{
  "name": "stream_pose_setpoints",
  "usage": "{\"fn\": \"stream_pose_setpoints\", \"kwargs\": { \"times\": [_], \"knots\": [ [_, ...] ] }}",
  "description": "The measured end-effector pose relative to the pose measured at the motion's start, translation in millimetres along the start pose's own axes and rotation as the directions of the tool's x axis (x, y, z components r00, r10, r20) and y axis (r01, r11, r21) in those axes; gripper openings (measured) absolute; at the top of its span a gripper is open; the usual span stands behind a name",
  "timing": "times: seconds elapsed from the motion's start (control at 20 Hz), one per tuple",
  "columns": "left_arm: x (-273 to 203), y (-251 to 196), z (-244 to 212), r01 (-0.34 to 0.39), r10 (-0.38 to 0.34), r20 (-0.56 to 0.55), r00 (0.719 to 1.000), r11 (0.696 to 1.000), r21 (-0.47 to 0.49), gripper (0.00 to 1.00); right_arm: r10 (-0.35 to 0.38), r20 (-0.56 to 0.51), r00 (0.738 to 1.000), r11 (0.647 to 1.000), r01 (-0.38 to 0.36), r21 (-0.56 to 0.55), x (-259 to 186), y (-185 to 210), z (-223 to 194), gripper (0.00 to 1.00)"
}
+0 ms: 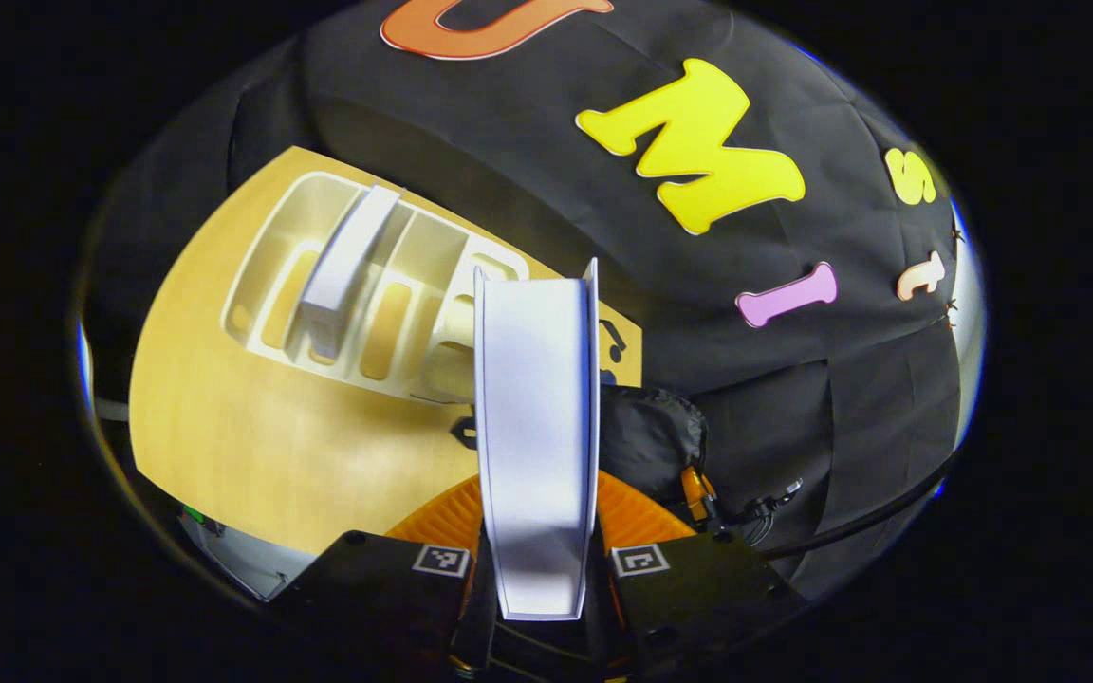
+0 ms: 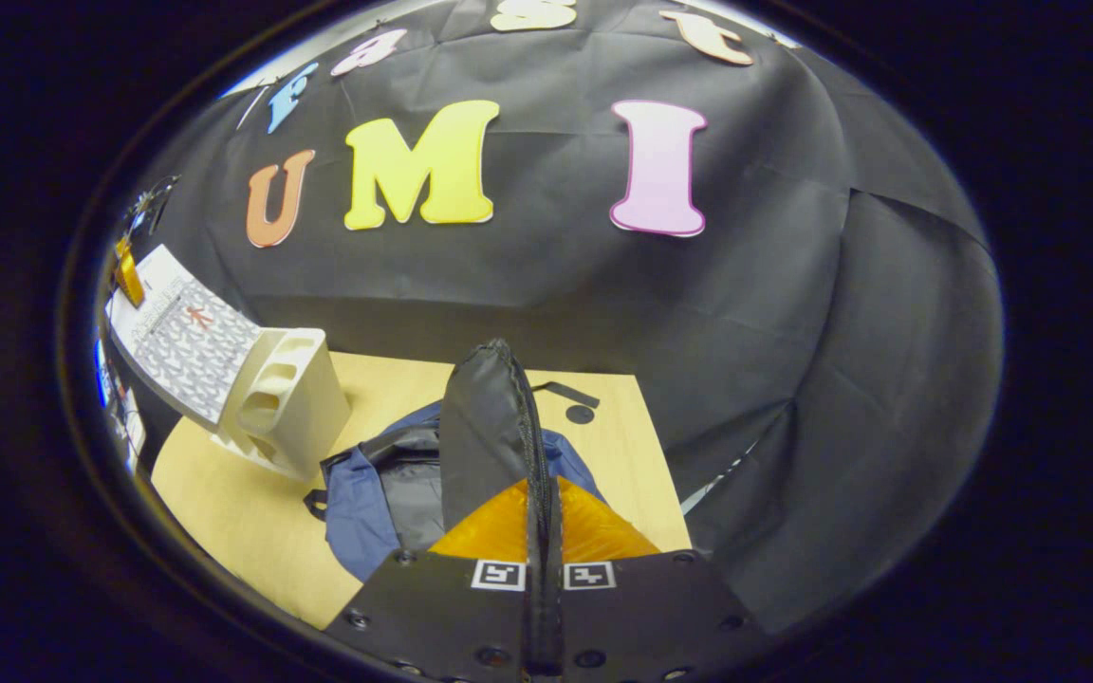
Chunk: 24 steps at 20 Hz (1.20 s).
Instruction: Open the schoolbag, grab two books from the bookshelf and put them into the schoolbag.
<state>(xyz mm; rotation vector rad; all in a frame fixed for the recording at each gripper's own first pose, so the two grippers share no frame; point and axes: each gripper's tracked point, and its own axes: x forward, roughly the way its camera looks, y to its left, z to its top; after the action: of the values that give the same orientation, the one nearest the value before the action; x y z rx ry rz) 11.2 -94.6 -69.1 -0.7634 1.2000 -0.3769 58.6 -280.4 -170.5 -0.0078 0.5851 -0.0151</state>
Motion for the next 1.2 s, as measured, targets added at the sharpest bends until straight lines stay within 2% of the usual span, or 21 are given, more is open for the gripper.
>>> {"fn": "stream_pose_setpoints", "kwargs": {
  "times": [0.25,0.3,0.35,0.45,0.7,1.0,1.2],
  "knots": [
    [90.4,-35.7,-40.1,0.138,-0.135,-0.06,0.989,0.99,0.036,0.4,-0.008,-0.005,1.0,1.0,0.008,-0.011,0.0,-0.5,0.9,0.0],
    [108.6,-40.5,-48.8,0.161,-0.159,-0.066,0.985,0.987,0.029,0.45,-0.008,-0.012,1.0,1.0,0.008,-0.009,0.0,-1.6,0.7,0.0],
    [129.0,-43.7,-57.3,0.179,-0.176,-0.078,0.981,0.983,0.031,0.4,-0.008,-0.01,1.0,1.0,0.008,0.004,0.8,-2.6,0.4,0.0],
    [165.6,-40.6,-74.8,0.189,-0.184,-0.099,0.978,0.981,0.045,0.4,-0.006,-0.021,1.0,1.0,0.006,0.023,0.5,-5.1,-0.1,0.0],
    [232.3,-24.4,-107.4,0.134,-0.12,-0.128,0.985,0.985,0.112,0.4,-0.003,-0.022,1.0,1.0,0.003,0.024,-0.4,-4.5,1.3,0.0],
    [284.9,-27.5,-121.9,0.217,-0.216,-0.128,0.968,0.976,-0.007,0.4,0.0,-0.028,1.0,1.0,0.001,0.018,-0.6,-8.0,3.1,0.0],
    [317.6,-35.9,-134.3,0.251,-0.25,-0.153,0.956,0.968,-0.017,0.4,-0.003,-0.03,1.0,1.0,0.003,0.004,-0.1,-10.5,5.7,0.0]
  ]
}}
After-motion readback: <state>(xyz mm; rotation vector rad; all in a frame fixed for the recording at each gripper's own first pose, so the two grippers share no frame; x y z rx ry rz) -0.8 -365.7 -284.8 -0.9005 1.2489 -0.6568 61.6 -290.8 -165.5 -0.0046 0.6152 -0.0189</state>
